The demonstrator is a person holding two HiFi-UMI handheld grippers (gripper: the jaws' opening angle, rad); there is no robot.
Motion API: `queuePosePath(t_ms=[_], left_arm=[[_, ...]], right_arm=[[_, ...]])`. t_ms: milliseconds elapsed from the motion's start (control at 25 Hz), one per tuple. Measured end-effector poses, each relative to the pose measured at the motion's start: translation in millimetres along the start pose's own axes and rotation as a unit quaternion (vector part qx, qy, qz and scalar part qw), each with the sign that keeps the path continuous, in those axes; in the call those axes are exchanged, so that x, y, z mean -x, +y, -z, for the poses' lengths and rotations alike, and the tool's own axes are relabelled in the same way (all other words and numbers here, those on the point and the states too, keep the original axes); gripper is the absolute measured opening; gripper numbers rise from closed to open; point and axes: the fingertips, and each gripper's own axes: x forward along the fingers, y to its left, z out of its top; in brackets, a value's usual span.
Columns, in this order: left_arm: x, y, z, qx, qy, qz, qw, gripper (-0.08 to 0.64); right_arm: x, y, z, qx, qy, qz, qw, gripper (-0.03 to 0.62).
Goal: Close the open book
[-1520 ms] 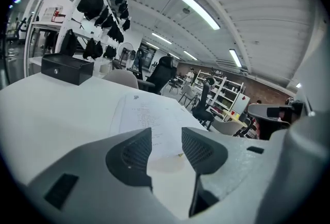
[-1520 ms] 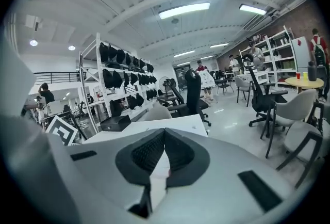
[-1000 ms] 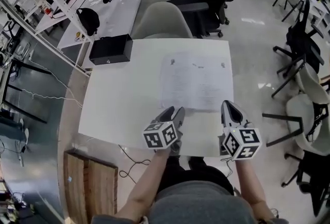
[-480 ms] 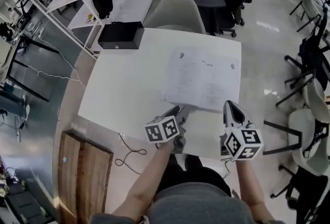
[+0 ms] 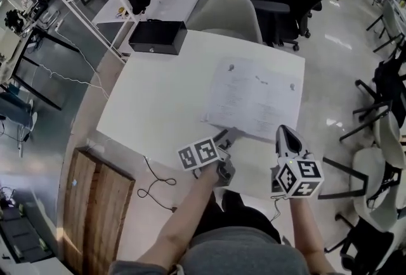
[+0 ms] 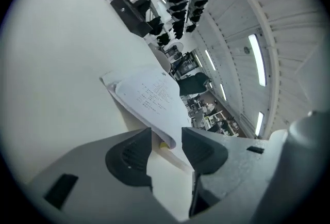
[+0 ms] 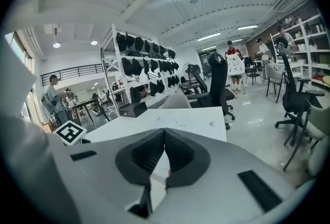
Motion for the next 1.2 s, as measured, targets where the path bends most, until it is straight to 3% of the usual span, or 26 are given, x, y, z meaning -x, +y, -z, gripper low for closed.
queuePosePath(t_ms=[120, 560, 1200], left_arm=[[-1.3, 3.1, -0.7, 0.046, -0.01, 0.014, 0.9988, 0.172], [-8.5, 10.5, -2.4, 0.142, -0.041, 0.051, 0.9877, 0.172], [-12.7, 20.0, -22.7, 0.219, -0.086, 0.095, 0.9673, 0.172]], right_arm=[[-1.8, 1.5, -0.3, 0.005, 0.004, -0.003, 1.0, 0.005], [-4.5, 2.1, 0.3, 0.014, 0.013, -0.007, 1.0, 0.005], [-6.4, 3.9, 2.7, 0.015, 0.016, -0.008, 1.0, 0.005]])
